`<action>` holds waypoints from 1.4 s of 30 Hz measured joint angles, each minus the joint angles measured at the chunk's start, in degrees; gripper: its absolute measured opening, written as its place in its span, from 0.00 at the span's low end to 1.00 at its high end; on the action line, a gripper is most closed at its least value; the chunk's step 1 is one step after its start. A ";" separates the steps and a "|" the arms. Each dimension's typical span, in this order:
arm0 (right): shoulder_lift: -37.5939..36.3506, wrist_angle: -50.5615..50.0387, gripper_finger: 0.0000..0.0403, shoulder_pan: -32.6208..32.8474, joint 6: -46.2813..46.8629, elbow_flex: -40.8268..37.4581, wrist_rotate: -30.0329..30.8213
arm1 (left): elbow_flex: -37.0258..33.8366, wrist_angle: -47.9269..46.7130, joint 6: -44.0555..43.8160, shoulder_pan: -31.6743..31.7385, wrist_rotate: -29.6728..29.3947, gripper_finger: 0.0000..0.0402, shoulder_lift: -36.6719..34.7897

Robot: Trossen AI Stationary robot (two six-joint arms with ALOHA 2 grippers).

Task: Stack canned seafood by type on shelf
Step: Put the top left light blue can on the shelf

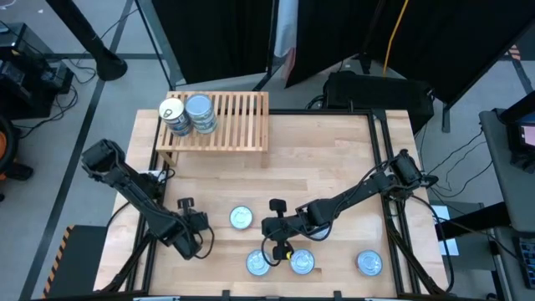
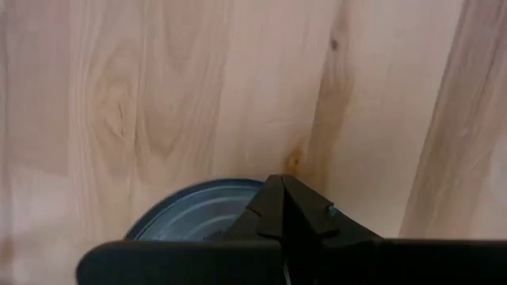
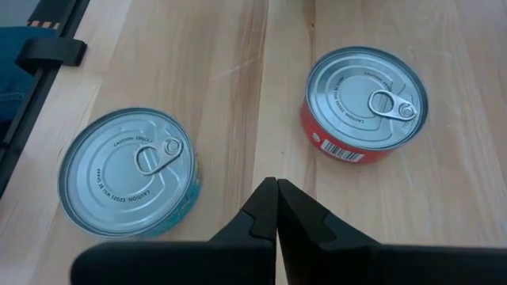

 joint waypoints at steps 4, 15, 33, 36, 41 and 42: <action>0.00 -0.07 0.00 0.00 0.00 0.00 -0.02 | 0.28 1.09 3.74 0.00 -0.35 0.01 2.28; -0.04 -0.27 0.00 0.02 0.00 0.02 0.01 | 0.01 10.57 11.63 0.56 -0.10 0.01 2.95; -0.07 -2.01 0.00 0.36 0.41 0.02 -1.48 | 9.84 -21.45 -13.85 1.51 -10.68 0.02 -9.77; -0.07 -2.91 0.00 0.76 0.63 0.02 -1.48 | 5.56 -22.32 -19.30 0.55 -5.70 0.03 -12.05; -0.07 -3.47 0.00 1.44 0.63 0.02 -1.48 | 0.41 -20.34 -26.39 -0.68 1.62 0.01 -14.68; -0.07 -3.45 0.00 1.53 0.63 0.02 -1.48 | -0.03 -19.13 -27.11 -1.11 2.56 0.01 -15.05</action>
